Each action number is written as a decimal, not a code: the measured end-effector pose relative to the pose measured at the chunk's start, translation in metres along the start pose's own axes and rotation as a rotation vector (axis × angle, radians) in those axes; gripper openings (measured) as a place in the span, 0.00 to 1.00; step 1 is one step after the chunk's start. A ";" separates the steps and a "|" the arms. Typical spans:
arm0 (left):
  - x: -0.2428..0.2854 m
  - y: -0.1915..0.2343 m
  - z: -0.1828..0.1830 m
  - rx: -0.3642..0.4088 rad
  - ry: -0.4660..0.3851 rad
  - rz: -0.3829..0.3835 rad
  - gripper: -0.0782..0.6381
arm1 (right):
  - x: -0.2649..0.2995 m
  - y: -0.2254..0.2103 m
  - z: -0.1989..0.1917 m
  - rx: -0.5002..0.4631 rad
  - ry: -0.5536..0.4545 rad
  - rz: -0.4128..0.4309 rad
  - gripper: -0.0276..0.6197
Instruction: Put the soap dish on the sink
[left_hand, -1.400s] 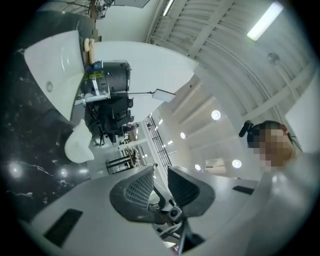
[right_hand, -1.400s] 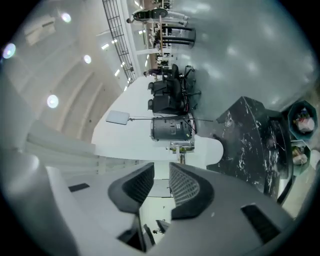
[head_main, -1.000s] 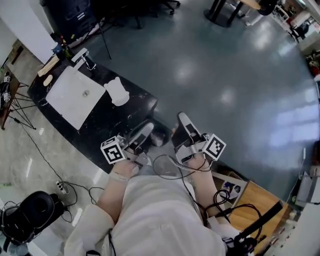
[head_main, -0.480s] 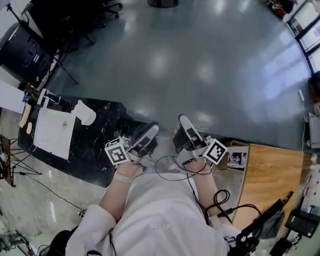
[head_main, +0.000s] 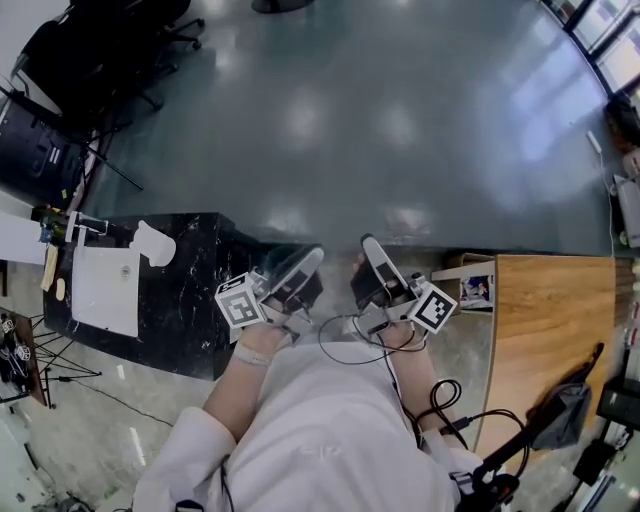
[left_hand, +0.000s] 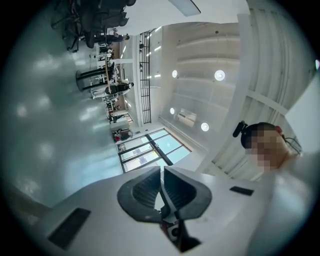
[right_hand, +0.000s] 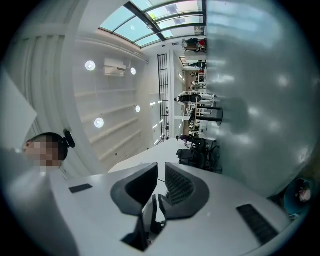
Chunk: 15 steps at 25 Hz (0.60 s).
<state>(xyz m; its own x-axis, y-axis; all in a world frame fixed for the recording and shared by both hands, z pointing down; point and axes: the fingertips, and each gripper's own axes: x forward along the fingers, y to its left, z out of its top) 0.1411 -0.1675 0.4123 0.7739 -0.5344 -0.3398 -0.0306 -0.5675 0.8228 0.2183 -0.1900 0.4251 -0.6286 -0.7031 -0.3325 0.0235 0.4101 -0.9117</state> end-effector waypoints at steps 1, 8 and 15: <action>0.002 -0.001 -0.002 -0.002 0.000 -0.004 0.14 | -0.004 -0.001 0.001 -0.003 -0.004 0.001 0.14; 0.001 -0.005 -0.005 0.011 -0.008 -0.018 0.12 | -0.006 -0.001 0.003 -0.007 -0.015 0.017 0.13; 0.004 -0.023 -0.011 -0.008 -0.008 -0.083 0.12 | -0.004 0.003 0.003 0.013 -0.005 0.041 0.12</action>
<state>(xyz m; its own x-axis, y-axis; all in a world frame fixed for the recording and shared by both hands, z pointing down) 0.1522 -0.1497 0.3977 0.7687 -0.4904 -0.4106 0.0386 -0.6052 0.7951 0.2229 -0.1871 0.4227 -0.6233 -0.6884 -0.3709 0.0593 0.4313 -0.9003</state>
